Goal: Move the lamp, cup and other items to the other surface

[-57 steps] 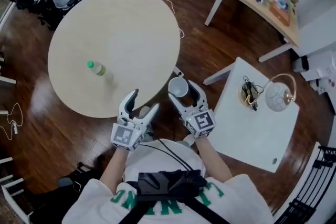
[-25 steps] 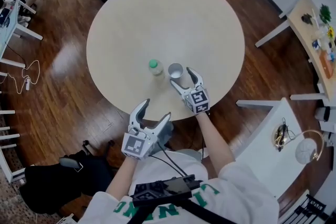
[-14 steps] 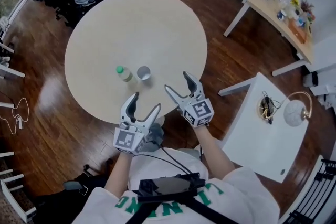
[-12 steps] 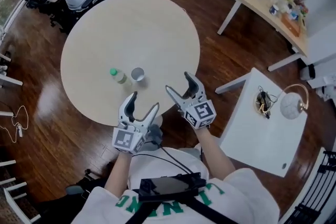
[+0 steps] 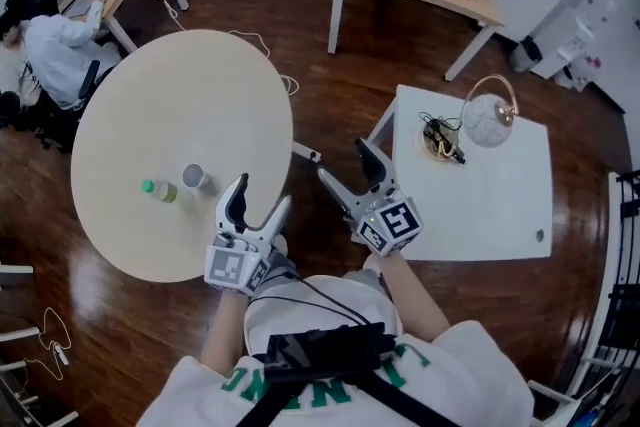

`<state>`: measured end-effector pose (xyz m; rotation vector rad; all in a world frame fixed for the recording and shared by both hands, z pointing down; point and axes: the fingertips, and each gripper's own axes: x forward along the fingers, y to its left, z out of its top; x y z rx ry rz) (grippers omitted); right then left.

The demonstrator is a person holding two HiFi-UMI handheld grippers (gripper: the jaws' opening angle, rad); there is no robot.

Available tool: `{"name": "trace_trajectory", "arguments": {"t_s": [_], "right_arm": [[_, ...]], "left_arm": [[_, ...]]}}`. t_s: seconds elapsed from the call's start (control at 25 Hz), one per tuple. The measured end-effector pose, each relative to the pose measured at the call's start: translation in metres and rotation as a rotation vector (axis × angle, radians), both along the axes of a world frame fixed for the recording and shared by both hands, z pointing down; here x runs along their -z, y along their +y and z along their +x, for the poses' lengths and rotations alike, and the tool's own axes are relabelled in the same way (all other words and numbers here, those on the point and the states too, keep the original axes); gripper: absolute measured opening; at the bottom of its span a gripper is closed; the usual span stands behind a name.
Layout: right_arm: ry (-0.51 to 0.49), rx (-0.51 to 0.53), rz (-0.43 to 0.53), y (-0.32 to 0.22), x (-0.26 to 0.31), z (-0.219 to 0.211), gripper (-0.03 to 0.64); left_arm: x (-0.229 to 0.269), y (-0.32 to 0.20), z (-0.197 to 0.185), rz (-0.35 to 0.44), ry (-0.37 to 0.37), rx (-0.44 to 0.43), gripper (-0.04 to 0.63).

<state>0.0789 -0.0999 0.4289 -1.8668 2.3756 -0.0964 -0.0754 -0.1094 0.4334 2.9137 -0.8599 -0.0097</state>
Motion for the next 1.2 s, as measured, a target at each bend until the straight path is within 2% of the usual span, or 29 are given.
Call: {"name": "trace_trajectory", "arguments": {"t_s": [0.28, 0.44, 0.6, 0.92, 1.04, 1.2], "right_arm": [[0.025, -0.213, 0.042, 0.073, 0.026, 0.079, 0.373], [0.045, -0.333, 0.019, 0.112, 0.019, 0.113, 0.373], [0.015, -0.448, 0.001, 0.150, 0.003, 0.142, 0.373], [-0.028, -0.557, -0.047, 0.196, -0.014, 0.174, 0.373], [-0.041, -0.603, -0.054, 0.206, -0.019, 0.189, 0.373], [-0.056, -0.643, -0.057, 0.213, -0.033, 0.207, 0.373]], "left_arm": [[0.004, 0.024, 0.083, 0.010, 0.021, -0.178, 0.353], [0.007, 0.039, 0.128, 0.011, 0.028, -0.277, 0.353], [0.003, 0.059, 0.165, -0.001, 0.039, -0.375, 0.347], [-0.005, 0.097, 0.230, 0.002, 0.014, -0.570, 0.339], [-0.001, 0.107, 0.244, -0.009, 0.033, -0.613, 0.339], [-0.005, 0.114, 0.254, -0.016, 0.019, -0.639, 0.339]]}}
